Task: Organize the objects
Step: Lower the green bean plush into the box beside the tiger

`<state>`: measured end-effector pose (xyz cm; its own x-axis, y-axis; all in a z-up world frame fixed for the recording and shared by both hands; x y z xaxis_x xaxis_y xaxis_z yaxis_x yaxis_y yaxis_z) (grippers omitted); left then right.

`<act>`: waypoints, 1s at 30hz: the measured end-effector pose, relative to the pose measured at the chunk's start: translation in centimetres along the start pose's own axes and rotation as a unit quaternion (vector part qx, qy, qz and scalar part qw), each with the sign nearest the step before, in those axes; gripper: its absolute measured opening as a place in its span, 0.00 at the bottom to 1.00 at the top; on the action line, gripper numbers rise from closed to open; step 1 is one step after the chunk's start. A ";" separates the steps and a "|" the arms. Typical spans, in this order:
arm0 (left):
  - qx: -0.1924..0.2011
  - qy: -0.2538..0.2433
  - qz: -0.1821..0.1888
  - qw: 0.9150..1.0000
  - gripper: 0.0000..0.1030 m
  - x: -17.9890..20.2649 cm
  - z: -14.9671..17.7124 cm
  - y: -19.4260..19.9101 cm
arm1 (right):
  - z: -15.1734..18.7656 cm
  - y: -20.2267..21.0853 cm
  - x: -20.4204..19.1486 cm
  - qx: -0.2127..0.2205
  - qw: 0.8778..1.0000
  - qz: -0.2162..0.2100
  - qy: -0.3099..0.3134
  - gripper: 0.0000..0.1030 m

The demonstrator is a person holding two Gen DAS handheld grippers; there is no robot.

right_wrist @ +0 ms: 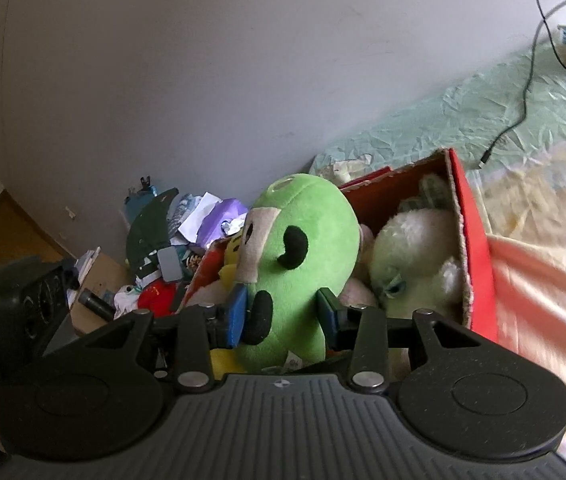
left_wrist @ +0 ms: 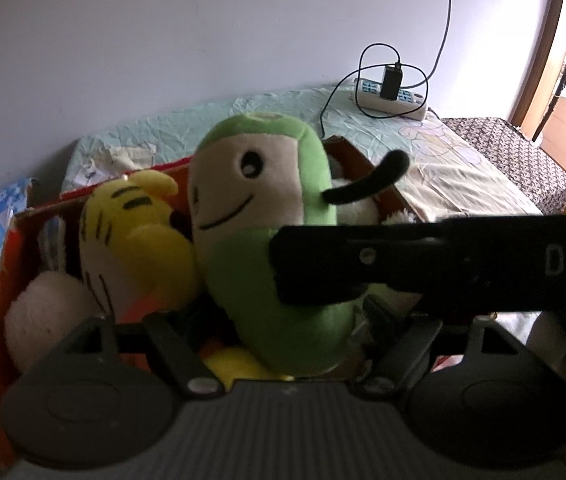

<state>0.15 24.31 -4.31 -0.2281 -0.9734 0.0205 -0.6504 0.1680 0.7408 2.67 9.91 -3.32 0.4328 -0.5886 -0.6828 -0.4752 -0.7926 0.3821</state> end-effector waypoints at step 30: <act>-0.020 -0.033 -0.035 0.999 0.94 1.9 -0.3 -1.2 | -0.7 3.3 1.6 0.074 0.996 0.022 -0.045 0.45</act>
<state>0.74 22.17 -4.98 -0.2305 -0.9701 -0.0758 -0.6379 0.0918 0.7646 2.33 6.22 -2.64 0.3413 -0.6006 -0.7231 -0.6036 -0.7297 0.3212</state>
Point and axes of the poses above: each gripper's, at about its wrist camera, not at the fingertips, and y roughly against the way its jaws point, x to its right, z to its underside, the point moved 4 cm from there along -y, roughly the way its jaws point, and after that the axes turned 3 degrees about -z, right-handed, at the moved point
